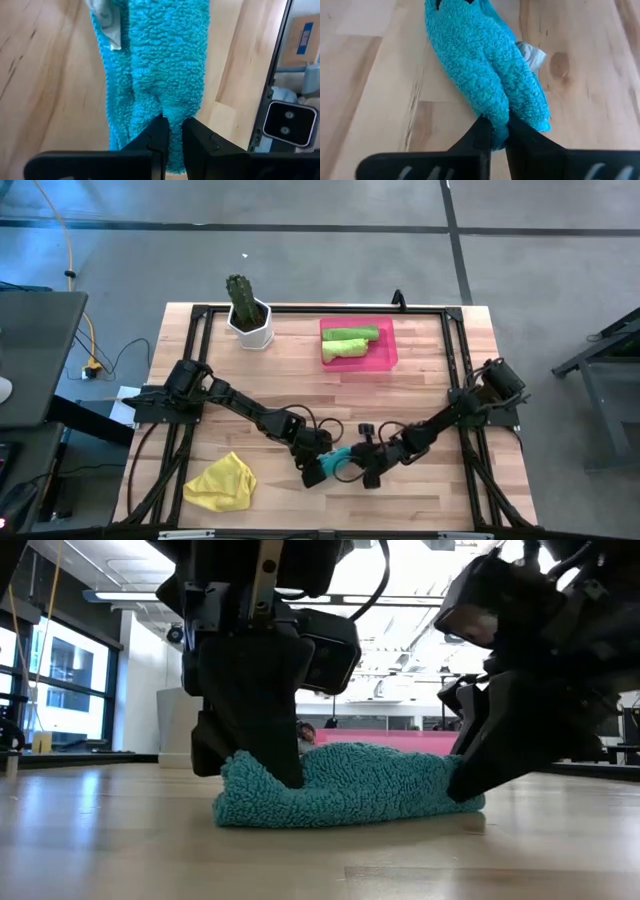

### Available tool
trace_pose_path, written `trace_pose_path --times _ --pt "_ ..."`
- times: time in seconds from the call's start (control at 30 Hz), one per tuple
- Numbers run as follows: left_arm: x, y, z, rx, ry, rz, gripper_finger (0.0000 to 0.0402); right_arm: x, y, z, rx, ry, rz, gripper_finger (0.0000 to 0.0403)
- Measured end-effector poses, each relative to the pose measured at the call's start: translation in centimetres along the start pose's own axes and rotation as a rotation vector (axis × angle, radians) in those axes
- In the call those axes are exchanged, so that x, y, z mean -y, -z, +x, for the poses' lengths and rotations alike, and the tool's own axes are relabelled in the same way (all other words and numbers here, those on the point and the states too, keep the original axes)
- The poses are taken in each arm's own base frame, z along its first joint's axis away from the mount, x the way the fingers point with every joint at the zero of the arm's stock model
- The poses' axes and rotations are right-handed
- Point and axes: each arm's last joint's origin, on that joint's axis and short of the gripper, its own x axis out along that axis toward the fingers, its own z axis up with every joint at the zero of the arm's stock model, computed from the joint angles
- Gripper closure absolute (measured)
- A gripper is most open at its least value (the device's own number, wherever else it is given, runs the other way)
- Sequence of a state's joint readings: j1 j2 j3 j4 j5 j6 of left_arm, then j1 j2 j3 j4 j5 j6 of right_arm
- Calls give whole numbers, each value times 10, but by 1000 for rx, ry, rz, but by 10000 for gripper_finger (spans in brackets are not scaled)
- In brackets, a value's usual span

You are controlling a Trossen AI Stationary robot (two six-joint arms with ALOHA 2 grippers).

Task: Roll microfiber towels into tight, uniform cylinder then place into a basket
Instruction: Put the blue microfiber cloth into the pink bin

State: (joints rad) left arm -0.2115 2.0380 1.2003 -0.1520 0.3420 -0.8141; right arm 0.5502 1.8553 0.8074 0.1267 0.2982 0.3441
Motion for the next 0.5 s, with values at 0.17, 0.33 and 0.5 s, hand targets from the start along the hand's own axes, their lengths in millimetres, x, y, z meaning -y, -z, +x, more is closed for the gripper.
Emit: trace_pose_path --times 0.17,0.33,0.5 --pt "-2 -2 -1 3 -8 81 371 2 0 1 -47 -76 73 393" --pt "-7 -4 -6 3 -44 155 367 2 1 1 -55 -87 78 396" --pt "-7 -4 -7 4 -54 170 330 2 1 1 -59 -96 86 396"
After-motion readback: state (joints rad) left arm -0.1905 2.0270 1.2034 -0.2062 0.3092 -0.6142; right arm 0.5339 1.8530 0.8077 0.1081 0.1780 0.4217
